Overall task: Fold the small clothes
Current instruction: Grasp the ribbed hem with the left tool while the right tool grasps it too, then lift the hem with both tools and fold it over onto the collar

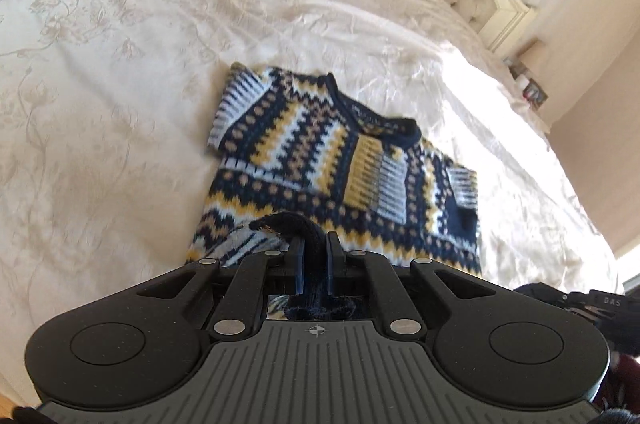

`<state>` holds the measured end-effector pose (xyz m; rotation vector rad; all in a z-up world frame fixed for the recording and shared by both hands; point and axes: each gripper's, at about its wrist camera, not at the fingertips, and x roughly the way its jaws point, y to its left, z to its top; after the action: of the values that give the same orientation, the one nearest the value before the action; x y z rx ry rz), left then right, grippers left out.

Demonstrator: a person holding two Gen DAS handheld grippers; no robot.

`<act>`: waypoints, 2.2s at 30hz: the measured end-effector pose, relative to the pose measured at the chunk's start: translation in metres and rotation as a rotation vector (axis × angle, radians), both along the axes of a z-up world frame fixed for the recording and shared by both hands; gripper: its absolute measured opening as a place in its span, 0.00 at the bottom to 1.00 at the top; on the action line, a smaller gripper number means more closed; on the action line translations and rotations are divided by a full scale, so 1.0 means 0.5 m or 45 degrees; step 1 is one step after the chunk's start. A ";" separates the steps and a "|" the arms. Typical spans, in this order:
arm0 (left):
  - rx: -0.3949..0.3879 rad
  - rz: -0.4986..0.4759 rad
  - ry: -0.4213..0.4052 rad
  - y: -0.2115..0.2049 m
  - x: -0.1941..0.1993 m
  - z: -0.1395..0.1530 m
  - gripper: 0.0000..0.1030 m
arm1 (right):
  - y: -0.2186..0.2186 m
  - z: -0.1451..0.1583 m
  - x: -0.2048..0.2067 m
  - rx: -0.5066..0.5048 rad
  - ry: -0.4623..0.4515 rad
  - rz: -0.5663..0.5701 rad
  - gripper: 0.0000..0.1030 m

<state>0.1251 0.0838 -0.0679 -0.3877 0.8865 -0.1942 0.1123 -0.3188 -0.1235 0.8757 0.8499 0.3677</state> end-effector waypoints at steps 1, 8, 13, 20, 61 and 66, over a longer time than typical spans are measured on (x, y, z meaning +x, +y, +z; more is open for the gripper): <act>-0.005 0.014 -0.017 -0.001 0.022 0.007 0.09 | -0.003 0.003 0.022 -0.002 -0.011 0.000 0.12; 0.042 0.081 -0.094 -0.022 0.148 0.026 0.06 | -0.018 0.008 0.168 -0.024 -0.064 0.019 0.12; 0.072 0.077 -0.093 -0.035 0.220 0.014 0.06 | -0.015 -0.006 0.242 -0.042 -0.030 -0.004 0.12; 0.082 0.022 -0.096 -0.038 0.307 0.005 0.06 | -0.020 -0.031 0.302 -0.022 0.028 -0.114 0.12; 0.187 -0.323 0.255 -0.068 0.549 -0.193 0.37 | 0.022 -0.102 0.489 -0.529 0.003 0.121 0.72; 0.154 -0.314 0.273 -0.066 0.552 -0.205 0.38 | 0.030 -0.107 0.486 -0.503 -0.009 0.155 0.74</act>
<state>0.4012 0.0509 -0.1702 -0.1874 1.1521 -0.3286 0.3554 -0.3037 -0.1770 0.4574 0.9323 0.2947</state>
